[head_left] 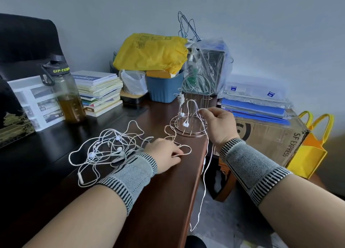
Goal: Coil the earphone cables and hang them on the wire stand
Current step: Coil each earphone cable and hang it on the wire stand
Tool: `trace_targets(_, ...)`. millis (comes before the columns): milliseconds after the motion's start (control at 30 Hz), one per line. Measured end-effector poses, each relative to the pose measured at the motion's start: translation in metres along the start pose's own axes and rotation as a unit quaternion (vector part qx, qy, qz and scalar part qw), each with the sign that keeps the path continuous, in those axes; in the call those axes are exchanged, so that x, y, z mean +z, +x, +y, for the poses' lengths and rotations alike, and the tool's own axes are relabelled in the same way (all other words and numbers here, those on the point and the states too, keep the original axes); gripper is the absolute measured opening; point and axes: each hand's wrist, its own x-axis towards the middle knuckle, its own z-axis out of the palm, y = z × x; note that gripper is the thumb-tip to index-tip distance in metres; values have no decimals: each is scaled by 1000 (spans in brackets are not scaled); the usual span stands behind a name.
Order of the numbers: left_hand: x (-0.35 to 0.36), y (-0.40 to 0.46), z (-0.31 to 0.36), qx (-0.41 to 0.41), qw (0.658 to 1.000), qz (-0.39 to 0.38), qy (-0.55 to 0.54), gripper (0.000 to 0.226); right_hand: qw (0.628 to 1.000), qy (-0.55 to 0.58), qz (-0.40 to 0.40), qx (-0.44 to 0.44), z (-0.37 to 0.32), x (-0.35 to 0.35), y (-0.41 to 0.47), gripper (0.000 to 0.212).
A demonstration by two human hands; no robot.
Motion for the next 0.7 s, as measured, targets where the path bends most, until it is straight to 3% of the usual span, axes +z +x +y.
trace_targets(100,-5,9,-22,-96,992,59,59,27,1000,23,9,8,5,-3,2,17)
trace_targets(367,-21,4,-77,-294,948,70,98,22,999,35,-1,34,14,0,6,14)
trace_targets(467,-23,7,-71,-227,962,106,104,17,999,26,7,41,17,1,10,18)
trace_targets(567,-27,13,-47,-150,971,185,8,7,999,15,4,39,21,2,13,21)
trace_targets(700,-36,32,-17,-107,972,207,-13,14,999,7,-7,46,25,0,17,25)
